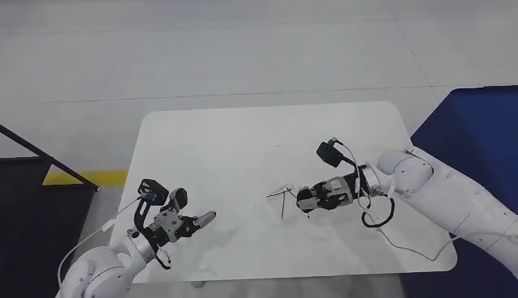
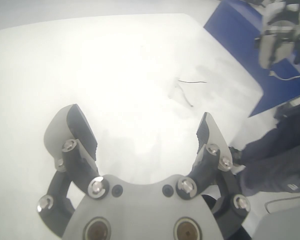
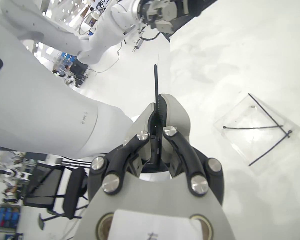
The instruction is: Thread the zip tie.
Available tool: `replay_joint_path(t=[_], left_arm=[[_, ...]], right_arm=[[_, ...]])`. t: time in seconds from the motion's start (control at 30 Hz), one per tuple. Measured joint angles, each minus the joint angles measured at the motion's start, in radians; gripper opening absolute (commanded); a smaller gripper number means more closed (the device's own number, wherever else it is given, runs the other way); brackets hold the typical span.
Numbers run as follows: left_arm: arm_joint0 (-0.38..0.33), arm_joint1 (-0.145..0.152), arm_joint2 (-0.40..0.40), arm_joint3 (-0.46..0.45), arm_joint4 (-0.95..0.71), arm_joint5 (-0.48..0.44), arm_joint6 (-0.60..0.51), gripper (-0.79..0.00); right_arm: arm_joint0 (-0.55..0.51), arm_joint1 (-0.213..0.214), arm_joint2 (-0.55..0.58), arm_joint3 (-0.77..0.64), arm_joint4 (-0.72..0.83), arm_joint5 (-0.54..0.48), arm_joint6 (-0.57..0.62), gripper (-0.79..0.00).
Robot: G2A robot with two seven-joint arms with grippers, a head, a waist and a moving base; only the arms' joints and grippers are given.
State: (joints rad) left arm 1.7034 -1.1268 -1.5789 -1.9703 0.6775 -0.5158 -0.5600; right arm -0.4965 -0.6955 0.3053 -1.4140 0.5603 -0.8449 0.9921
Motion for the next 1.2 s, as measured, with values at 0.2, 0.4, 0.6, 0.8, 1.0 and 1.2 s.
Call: replay_joint_path(t=[0.2, 0.4, 0.6, 0.8, 1.0, 1.2], left_arm=[[-0.063, -0.001, 0.09, 0.007, -0.284, 0.082, -0.175, 0.0], [-0.099, 0.0, 0.097, 0.026, -0.311, 0.129, -0.192, 0.0], [-0.103, -0.005, 0.129, 0.04, -0.404, 0.149, -0.219, -0.009], [-0.162, -0.011, 0.198, 0.046, -0.71, 0.194, -0.25, -0.12], [-0.189, -0.01, 0.23, 0.039, -0.648, 0.232, -0.222, -0.191], [-0.18, -0.013, 0.286, 0.035, -0.541, 0.247, -0.166, -0.394]], right_arm=[[0.037, -0.073, -0.059, 0.043, 0.235, 0.108, 0.091, -0.785], [0.043, -0.094, -0.067, 0.045, 0.259, 0.122, 0.106, -0.785], [0.018, -0.099, -0.068, 0.016, 0.181, 0.184, 0.066, -0.785], [-0.018, -0.118, -0.064, -0.047, 0.106, 0.274, 0.069, -0.785], [-0.042, -0.128, -0.039, -0.062, 0.035, 0.315, 0.054, -0.785], [-0.074, -0.142, -0.019, -0.065, 0.014, 0.331, 0.054, -0.785]])
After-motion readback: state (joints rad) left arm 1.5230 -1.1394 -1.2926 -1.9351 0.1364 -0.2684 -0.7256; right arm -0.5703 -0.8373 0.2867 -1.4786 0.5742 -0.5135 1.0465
